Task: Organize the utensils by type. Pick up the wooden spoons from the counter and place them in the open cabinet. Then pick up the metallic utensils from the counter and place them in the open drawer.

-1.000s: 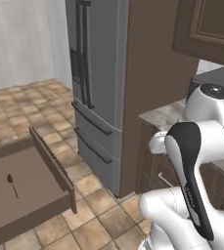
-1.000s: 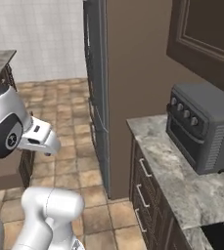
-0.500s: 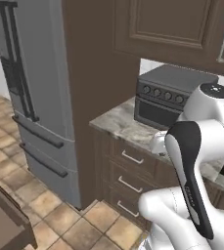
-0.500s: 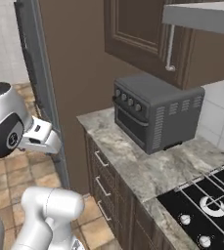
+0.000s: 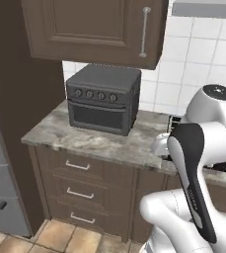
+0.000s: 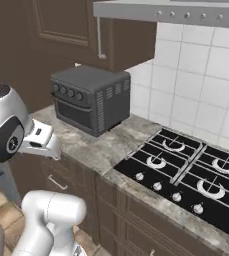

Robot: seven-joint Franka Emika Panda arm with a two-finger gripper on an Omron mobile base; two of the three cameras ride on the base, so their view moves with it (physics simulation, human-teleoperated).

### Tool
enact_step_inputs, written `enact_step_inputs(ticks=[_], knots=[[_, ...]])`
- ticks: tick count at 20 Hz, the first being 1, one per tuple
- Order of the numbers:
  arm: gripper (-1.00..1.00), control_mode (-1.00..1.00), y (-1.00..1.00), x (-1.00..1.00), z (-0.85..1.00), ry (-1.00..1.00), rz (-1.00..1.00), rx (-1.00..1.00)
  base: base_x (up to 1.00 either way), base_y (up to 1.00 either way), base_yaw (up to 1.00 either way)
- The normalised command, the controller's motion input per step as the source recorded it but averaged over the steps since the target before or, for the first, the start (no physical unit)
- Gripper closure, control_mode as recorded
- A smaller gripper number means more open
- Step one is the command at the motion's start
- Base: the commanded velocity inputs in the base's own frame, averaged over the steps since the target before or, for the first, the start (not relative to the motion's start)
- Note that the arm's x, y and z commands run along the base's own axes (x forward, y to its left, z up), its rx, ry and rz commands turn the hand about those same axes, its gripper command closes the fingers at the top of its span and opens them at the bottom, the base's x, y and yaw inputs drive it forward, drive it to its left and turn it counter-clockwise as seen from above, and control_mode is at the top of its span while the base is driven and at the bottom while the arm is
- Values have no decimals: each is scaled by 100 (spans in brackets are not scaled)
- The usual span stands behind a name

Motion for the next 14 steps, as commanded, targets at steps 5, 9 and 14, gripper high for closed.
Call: enact_step_inputs(ticks=[5,9,14], knots=[[-100,100,0,0,0,0,0,0,-52,-6,-63],[-100,100,0,0,0,0,0,0,-54,-18,-59],[-100,100,0,0,0,0,0,0,-45,-20,-50]])
